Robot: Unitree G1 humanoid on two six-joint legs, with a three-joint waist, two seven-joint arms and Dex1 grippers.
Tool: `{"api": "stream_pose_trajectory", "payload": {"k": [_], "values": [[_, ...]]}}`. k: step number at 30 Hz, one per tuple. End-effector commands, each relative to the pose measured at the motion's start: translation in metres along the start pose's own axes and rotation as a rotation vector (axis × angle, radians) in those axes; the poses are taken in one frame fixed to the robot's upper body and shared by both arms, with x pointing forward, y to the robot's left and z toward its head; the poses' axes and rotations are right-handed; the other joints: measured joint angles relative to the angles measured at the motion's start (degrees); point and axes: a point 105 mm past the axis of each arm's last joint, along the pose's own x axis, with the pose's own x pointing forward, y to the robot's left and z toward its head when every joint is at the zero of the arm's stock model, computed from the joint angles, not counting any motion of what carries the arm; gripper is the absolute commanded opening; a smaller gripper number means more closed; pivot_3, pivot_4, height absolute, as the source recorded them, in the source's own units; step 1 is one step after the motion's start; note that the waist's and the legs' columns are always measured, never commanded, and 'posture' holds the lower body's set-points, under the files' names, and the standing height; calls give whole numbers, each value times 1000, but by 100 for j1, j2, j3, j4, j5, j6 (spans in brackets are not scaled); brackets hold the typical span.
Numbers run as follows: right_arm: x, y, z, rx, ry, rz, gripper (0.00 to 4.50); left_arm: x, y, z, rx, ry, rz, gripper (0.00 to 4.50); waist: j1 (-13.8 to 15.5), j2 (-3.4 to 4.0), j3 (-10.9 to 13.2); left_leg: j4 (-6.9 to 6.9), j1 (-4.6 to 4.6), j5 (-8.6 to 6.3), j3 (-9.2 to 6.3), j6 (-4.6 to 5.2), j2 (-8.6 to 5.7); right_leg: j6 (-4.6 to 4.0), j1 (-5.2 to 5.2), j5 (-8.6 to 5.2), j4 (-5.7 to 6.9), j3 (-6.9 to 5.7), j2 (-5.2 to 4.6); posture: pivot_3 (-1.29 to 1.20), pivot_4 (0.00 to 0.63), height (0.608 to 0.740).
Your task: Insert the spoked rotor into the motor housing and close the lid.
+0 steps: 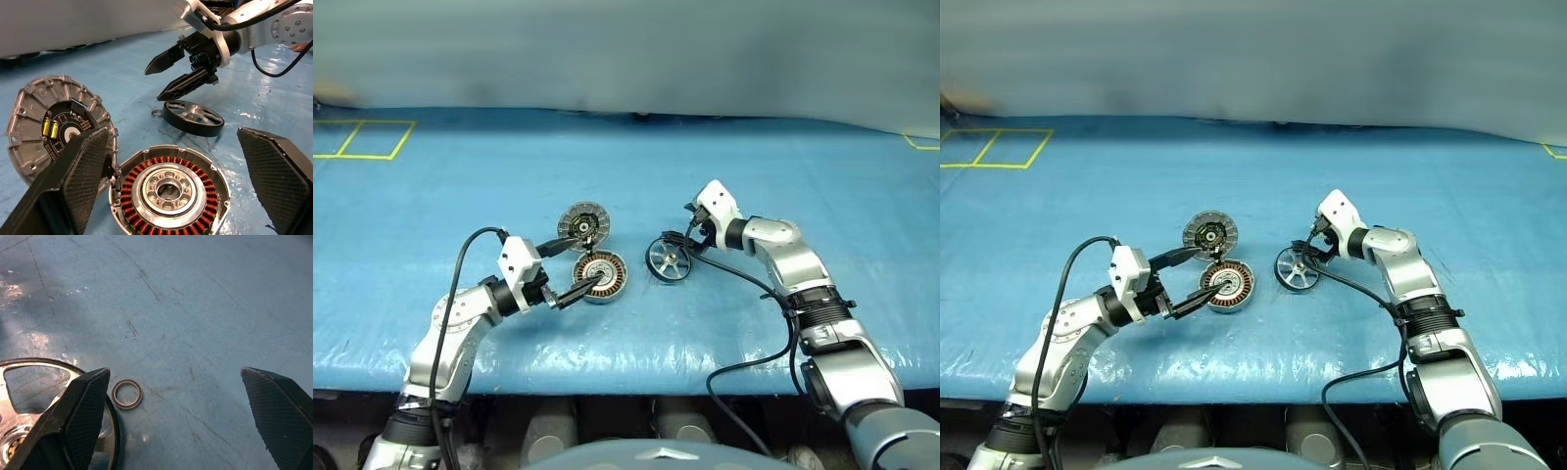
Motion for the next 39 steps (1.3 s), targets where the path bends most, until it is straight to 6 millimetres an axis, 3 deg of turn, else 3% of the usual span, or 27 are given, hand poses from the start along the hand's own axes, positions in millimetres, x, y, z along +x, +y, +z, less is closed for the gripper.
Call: {"api": "stream_pose_trajectory", "payload": {"k": [1, 12, 19, 26, 39], "values": [[2, 1, 9, -51, -12, 37, 4500, -2, 0, 5, 24, -18, 19, 4473, -7, 0, 0, -1, 0, 0, 0, 0, 0, 0, -1, 0, 0, 0, 0, 0, 150, 740], [10, 14, 0, -49, 0, 74, 4500, -2, -3, 0, 21, -3, 30, 4473, -39, 0, 0, -2, 5, 0, -1, 0, 2, 1, 0, -1, 0, -1, 2, 0, 150, 740], [8, 12, 12, -27, -57, 63, 4500, -3, -1, -1, 20, 7, 34, 4473, -60, 0, 0, -3, 5, 0, -1, 0, 2, 0, 0, -1, 0, -1, 2, 0, 150, 740], [16, 5, 5, -8, -11, 28, 4500, -2, -2, -2, 19, 11, 31, 4473, -61, 0, 0, -3, 5, 0, 0, 0, 2, 0, 0, -1, 0, -1, 2, 0, 150, 740], [19, 13, -14, -24, 71, 66, 4500, -4, -2, -4, 19, 18, 45, 4473, -64, 0, 0, -7, 6, 0, 0, 0, 2, -1, 0, -2, -1, -1, 2, 0, 150, 740]]}}
